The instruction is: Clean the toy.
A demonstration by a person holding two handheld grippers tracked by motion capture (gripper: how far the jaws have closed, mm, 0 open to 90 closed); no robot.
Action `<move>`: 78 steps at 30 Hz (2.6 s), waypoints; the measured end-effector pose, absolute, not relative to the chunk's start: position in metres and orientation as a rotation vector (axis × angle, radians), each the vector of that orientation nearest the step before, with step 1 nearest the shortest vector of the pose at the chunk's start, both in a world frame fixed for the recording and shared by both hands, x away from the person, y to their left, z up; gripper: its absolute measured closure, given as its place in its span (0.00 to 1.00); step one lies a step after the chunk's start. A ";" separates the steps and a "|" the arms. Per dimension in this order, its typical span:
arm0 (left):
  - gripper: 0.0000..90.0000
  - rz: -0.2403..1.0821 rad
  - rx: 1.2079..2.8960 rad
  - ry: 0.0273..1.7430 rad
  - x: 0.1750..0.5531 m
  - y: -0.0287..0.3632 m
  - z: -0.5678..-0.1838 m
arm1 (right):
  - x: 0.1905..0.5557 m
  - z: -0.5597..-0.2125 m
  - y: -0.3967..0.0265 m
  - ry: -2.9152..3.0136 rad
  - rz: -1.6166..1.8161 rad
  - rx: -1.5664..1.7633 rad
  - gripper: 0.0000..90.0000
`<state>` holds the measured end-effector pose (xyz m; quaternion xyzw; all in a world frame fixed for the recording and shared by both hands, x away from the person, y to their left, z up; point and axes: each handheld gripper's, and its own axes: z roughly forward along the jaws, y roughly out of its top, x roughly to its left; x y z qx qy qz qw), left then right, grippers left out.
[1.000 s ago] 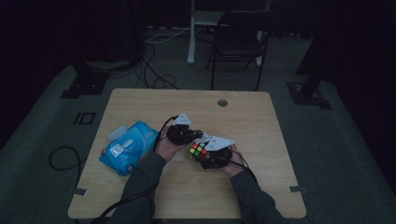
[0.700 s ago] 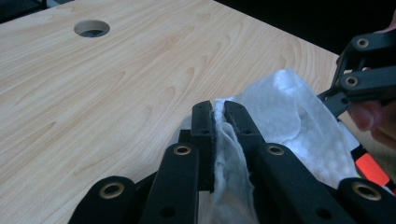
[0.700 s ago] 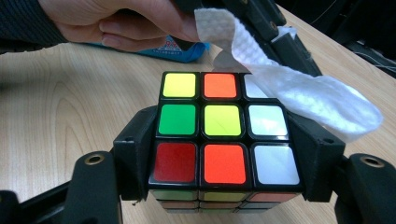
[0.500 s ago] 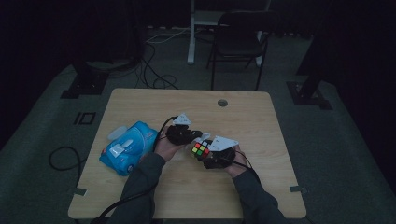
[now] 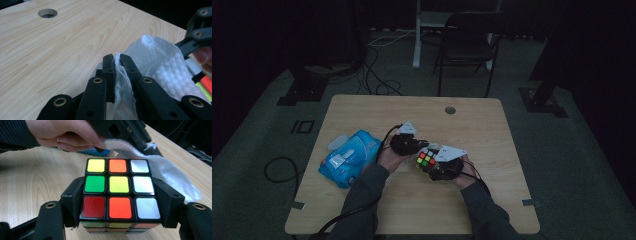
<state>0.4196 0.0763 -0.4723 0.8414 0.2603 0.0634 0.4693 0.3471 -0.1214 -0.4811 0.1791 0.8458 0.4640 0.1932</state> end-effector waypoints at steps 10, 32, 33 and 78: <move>0.94 0.151 2.059 0.628 0.419 0.076 -0.470 | 0.348 -0.487 -0.115 2.390 1.300 0.499 0.38; 0.94 0.152 2.056 0.641 0.419 0.077 -0.471 | 0.347 -0.483 -0.122 2.372 1.312 0.509 0.38; 0.94 0.154 2.051 0.640 0.419 0.078 -0.470 | 0.348 -0.484 -0.122 2.372 1.306 0.513 0.38; 0.94 0.322 2.067 0.706 0.389 0.085 -0.496 | 0.364 -0.475 -0.139 2.262 1.337 0.773 0.38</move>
